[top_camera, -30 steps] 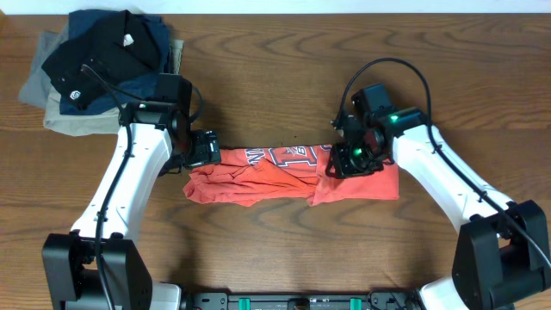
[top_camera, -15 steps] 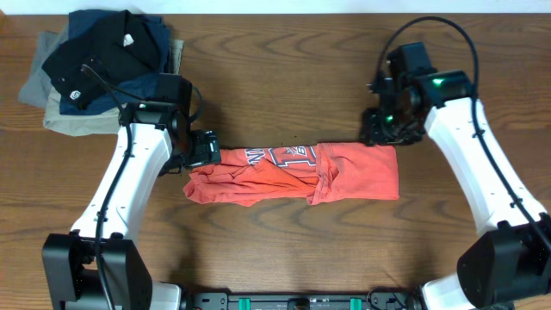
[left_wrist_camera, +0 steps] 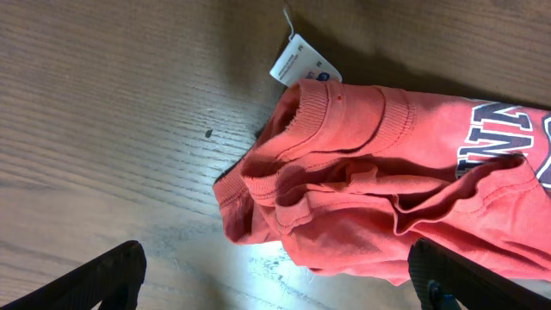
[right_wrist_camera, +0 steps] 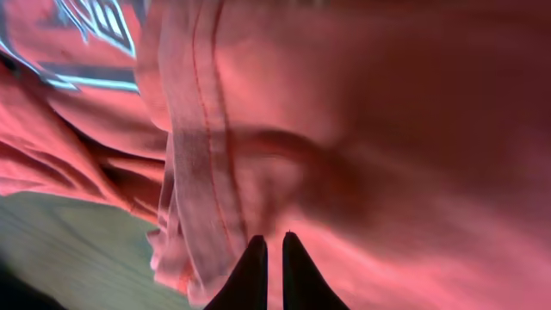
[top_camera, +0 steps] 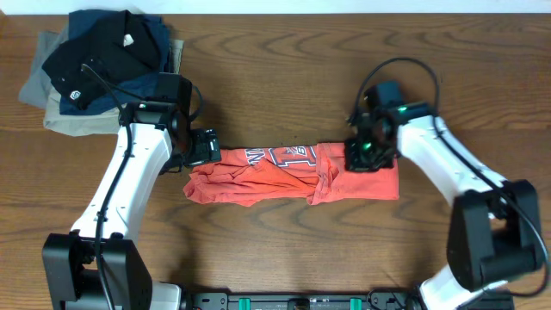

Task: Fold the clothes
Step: 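Release the folded end and raise the right gripper away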

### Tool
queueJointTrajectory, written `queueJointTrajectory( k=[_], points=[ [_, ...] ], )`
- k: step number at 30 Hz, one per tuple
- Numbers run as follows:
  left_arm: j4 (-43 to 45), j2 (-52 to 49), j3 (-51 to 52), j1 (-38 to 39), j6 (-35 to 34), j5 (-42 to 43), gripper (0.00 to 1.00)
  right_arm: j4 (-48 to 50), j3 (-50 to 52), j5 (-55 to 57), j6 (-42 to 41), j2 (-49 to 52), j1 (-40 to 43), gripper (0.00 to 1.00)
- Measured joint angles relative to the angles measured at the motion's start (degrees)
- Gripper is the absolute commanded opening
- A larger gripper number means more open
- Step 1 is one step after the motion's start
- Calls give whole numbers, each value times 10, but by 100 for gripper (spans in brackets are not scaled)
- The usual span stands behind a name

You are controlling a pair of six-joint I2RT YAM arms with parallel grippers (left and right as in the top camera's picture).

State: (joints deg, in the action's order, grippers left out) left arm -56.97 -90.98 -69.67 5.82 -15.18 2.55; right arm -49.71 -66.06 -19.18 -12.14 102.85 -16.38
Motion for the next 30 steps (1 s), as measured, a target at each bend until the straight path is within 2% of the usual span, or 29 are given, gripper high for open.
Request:
queueJointTrajectory(
  k=[5,10,11,15,19,20,21,25,30],
  points=[
    [0,0,0,0,0,0,98,34,8,-20,-19,45,-45,4],
    [0,0,0,0,0,0,98,43,5,-23,-34,49,-67,11],
    [0,0,0,0,0,0,98,38,1,-22,-35,49,-67,16],
    [0,0,0,0,0,0,98,-16,-43,-9,-41,49,-63,40],
    [1,0,0,0,0,0,98,-103,-139,22,-32,49,-38,69],
    [2,0,0,-1,0,0,98,-122,-164,36,-31,49,-27,82],
    [4,0,0,-1,0,0,98,-138,-187,51,-30,49,-16,99],
    [22,0,0,-20,0,1,98,-182,-255,109,-24,49,31,99],
    [48,-14,0,-75,23,38,98,-194,-269,147,-24,49,90,99]
  ],
)
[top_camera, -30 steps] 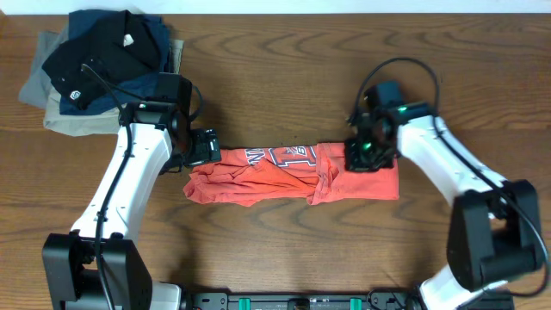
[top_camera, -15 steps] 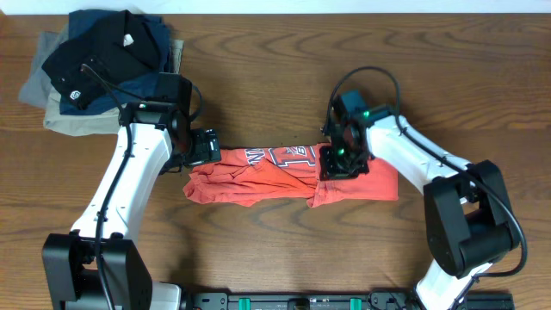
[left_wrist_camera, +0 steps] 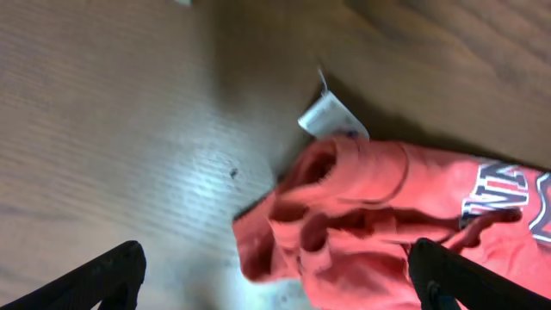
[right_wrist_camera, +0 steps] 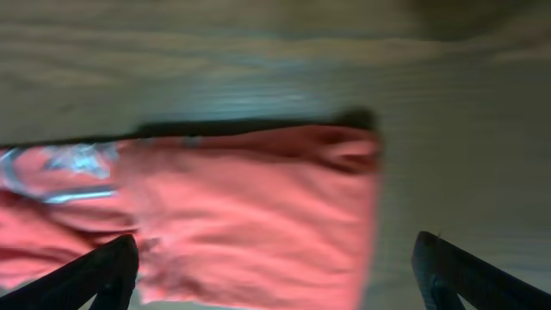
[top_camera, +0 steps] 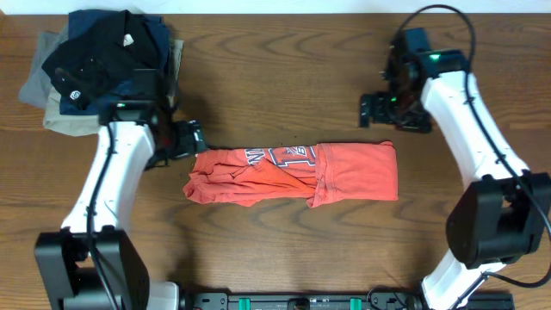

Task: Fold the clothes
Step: 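Release the folded end and raise the right gripper away, then grasp the strip's left end with the left gripper and fold it rightward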

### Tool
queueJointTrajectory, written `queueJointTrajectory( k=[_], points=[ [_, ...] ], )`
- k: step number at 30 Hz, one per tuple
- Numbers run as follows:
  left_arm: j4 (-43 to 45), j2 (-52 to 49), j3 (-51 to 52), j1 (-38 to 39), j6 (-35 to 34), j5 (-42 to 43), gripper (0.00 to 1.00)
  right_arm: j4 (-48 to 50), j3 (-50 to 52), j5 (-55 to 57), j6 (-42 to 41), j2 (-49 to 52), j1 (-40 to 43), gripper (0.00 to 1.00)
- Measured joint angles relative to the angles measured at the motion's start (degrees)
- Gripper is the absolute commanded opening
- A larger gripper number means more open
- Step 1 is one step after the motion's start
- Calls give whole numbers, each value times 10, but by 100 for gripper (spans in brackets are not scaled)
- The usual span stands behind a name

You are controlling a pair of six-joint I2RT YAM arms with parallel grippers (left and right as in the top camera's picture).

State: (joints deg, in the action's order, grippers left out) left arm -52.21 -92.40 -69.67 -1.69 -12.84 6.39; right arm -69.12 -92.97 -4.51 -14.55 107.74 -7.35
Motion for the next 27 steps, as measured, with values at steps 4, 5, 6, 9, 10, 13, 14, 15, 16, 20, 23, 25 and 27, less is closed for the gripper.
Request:
queueJointTrajectory(
  k=[4,5,6,9,10,13,14,15,16,20,23,25,27],
  points=[
    [11,-46,0,-45,38,61,98,-3,0,14,0,0,39,99],
    [14,-62,0,-54,46,73,98,-5,0,16,0,0,48,99],
    [16,-81,0,-64,59,90,98,-6,0,18,0,0,54,99],
    [17,-125,0,-86,105,155,98,-8,0,20,1,0,59,99],
    [17,-136,0,-91,118,176,98,-8,0,20,1,0,59,99],
    [17,-164,0,-99,161,245,98,-8,0,20,1,0,59,99],
    [17,-171,0,-99,171,264,98,-7,0,20,1,0,59,99],
    [17,-177,0,-99,179,280,98,-7,0,20,1,0,59,99],
    [17,-183,0,-98,187,294,98,-7,0,20,1,0,59,99],
    [17,-200,3,-89,213,341,98,-7,0,20,1,0,59,99],
    [14,-206,11,-74,224,369,98,-7,0,20,1,0,59,99],
    [14,-208,14,-62,230,380,98,-7,0,20,1,0,59,99],
    [15,-209,15,-49,233,388,84,-7,0,20,1,0,59,99]
  ],
)
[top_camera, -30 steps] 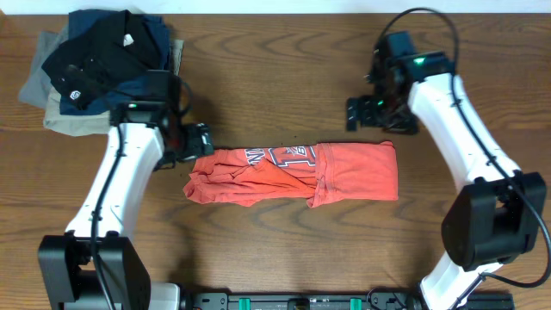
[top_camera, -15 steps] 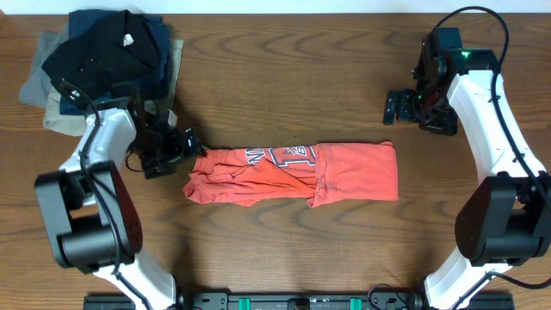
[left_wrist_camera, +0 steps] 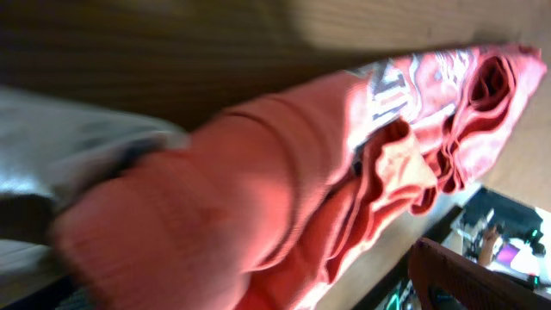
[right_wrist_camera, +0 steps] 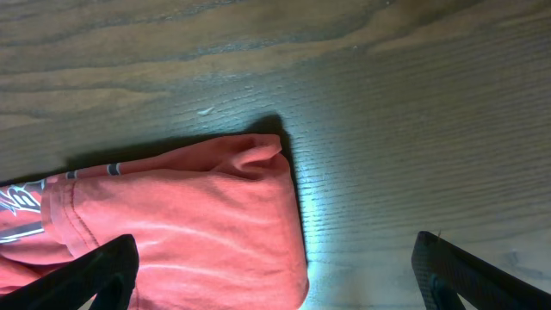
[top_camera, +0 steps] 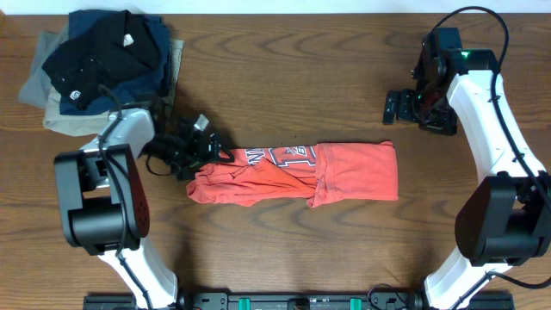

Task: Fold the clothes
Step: 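Grasp the strip's left end with the left gripper and fold it rightward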

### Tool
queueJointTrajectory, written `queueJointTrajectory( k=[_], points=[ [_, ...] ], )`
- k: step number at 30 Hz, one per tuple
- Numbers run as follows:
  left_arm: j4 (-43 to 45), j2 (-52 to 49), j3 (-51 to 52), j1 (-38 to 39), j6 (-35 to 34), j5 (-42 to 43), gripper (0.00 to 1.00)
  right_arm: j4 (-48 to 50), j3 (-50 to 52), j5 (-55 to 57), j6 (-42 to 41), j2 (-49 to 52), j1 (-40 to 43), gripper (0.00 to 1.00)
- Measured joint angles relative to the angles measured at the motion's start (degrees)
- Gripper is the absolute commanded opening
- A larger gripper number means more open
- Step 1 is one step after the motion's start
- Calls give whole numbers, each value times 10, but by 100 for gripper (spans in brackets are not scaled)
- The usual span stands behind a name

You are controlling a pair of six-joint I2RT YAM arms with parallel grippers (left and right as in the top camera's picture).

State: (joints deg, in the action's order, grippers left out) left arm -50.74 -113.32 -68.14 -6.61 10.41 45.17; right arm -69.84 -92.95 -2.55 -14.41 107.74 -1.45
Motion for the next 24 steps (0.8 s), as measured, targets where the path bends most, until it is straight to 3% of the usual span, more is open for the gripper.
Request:
queueJointTrajectory(
  k=[3,7,8,13,24],
  points=[
    [9,-9,3,17,3,0,57,0,0,0,0,0,0,99],
    [13,-18,10,30,1,-2,11,-1,0,0,0,0,0,99],
    [13,-18,11,31,-3,-3,6,-1,0,0,0,0,0,99],
    [2,-18,9,26,-59,-46,6,-6,0,0,0,0,0,99],
    [-128,20,-99,-22,-159,-261,6,1,15,-9,0,0,0,99]
  ],
)
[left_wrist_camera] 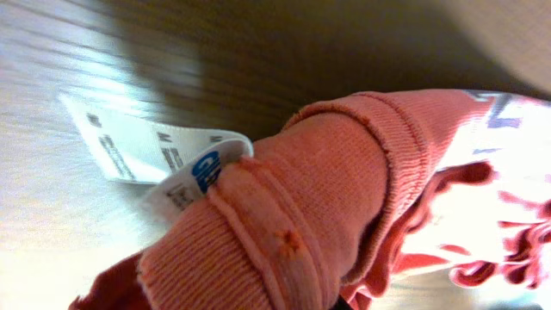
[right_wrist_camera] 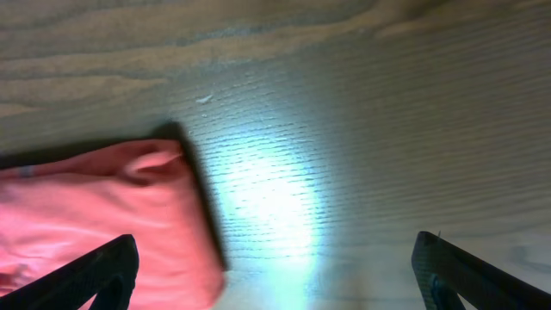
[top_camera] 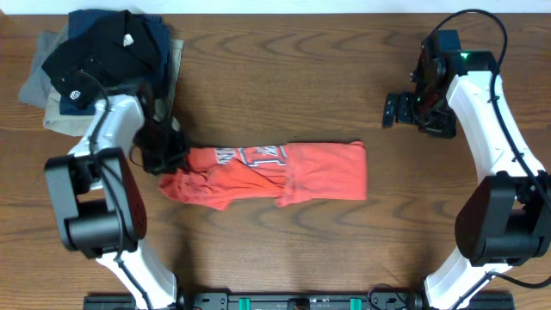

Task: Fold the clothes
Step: 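Grasp the strip's left end with the left gripper and fold it rightward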

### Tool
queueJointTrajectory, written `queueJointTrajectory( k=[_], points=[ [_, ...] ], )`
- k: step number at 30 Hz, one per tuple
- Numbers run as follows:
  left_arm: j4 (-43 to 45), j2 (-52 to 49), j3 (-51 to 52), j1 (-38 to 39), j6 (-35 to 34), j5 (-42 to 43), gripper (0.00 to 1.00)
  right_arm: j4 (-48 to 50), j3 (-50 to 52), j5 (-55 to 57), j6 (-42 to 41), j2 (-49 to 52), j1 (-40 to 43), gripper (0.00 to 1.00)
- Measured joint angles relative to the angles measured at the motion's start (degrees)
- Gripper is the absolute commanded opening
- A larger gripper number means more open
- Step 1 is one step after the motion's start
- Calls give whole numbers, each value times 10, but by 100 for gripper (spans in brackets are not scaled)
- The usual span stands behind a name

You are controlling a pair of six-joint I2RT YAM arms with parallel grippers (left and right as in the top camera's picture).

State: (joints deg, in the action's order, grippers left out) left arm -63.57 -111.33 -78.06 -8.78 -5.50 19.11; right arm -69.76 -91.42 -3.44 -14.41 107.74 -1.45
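Note:
An orange shirt with navy lettering lies as a long folded strip across the table's middle. My left gripper is at the strip's left end, shut on the ribbed collar. The cloth hides the fingers in the left wrist view, and a white tag sticks out beside the collar. My right gripper hovers open over bare wood at the far right, above and to the right of the strip's right end. Nothing sits between its fingers.
A pile of dark and beige clothes sits at the table's back left corner, just behind my left arm. The wooden table runs to the front edge, where a black rail shows.
The whole orange strip has shifted left across the table, and my left gripper, on its collar end, has moved left with it. The right arm has stayed put, still open.
First my right gripper was shut, pressing on the shirt's right end, while the left was open by the collar. Then the right arm was away at the far right, open. Later the left gripper was low at the collar; now it holds it and the strip lies further left.

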Motion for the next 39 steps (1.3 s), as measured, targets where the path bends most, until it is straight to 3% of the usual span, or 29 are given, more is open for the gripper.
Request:
queueJointTrajectory(
  k=[8,15,28,39],
  points=[
    [-51,101,-64,39,-15,-29,6,76,91,-23,0,0,-8,99],
    [-23,161,-65,144,-29,22,6,154,172,-65,0,0,-14,99],
    [99,111,-65,343,-137,45,6,192,224,-117,0,0,-14,99],
    [167,66,-65,444,-178,45,6,196,225,-122,0,0,-14,99]
  ],
)
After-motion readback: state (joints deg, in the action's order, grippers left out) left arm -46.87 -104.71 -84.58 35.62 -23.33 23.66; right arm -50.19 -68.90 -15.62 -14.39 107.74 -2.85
